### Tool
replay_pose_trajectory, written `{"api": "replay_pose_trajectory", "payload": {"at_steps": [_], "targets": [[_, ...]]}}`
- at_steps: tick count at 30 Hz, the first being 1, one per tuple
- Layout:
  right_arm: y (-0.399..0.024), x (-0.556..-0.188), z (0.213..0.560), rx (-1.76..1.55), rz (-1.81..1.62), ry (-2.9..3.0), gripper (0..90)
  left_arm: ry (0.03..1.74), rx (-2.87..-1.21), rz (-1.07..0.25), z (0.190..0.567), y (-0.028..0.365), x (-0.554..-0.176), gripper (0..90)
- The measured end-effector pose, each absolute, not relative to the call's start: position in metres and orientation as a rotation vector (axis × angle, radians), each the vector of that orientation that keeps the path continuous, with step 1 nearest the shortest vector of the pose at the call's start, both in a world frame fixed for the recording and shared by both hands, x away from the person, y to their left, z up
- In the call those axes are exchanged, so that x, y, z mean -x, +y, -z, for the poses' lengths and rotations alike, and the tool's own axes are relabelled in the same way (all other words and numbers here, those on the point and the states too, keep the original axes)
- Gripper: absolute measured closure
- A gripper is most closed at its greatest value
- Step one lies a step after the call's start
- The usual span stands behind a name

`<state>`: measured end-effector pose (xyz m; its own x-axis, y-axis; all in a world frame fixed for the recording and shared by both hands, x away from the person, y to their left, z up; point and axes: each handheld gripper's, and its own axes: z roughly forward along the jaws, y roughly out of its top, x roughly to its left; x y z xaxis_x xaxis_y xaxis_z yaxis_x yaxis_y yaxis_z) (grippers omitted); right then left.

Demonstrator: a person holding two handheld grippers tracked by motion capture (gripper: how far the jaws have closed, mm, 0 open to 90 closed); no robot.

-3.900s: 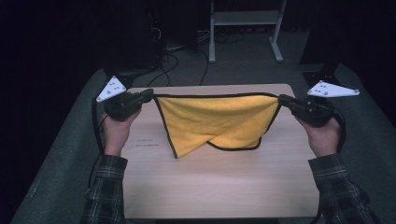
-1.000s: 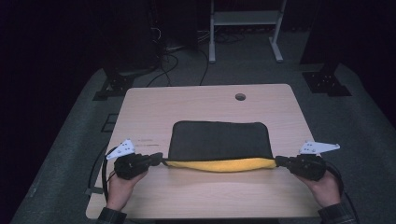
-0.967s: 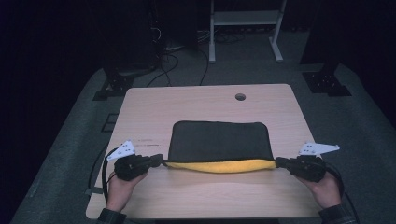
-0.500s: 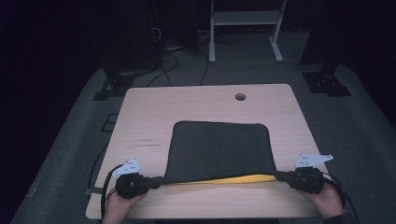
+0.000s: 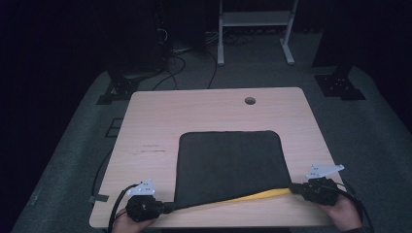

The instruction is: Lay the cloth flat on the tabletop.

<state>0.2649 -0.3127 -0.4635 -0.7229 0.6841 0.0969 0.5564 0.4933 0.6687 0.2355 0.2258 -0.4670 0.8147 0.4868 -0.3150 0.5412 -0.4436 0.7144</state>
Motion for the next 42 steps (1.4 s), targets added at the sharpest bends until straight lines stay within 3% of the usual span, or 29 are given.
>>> {"api": "replay_pose_trajectory", "payload": {"at_steps": [3, 5, 13, 22, 34, 42], "targets": [[-0.311, -0.270, 0.464, -1.065, -1.027, 2.551, 82.5, 0.752, -2.119, 0.078, 0.467, 0.225, -0.233, 88.2], [-0.312, -0.271, 0.464, -1.058, -1.042, 2.554, 80.6, 0.760, -2.117, 0.058, 0.467, 0.226, -0.233, 83.1], [-0.327, -0.269, 0.447, -1.095, -1.250, 2.392, 47.0, 0.783, -2.038, -0.032, 0.454, 0.236, -0.240, 56.6], [-0.333, -0.302, 0.460, -1.245, -1.131, 2.251, 12.8, 0.864, -1.970, -0.128, 0.451, 0.240, -0.275, 31.5], [-0.347, -0.346, 0.481, -1.380, -0.933, 2.129, 6.4, 1.021, -2.011, -0.298, 0.460, 0.222, -0.328, 11.2], [-0.351, -0.352, 0.487, -1.404, -0.910, 2.136, 1.9, 1.088, -2.048, -0.343, 0.468, 0.211, -0.350, 4.8]]}}
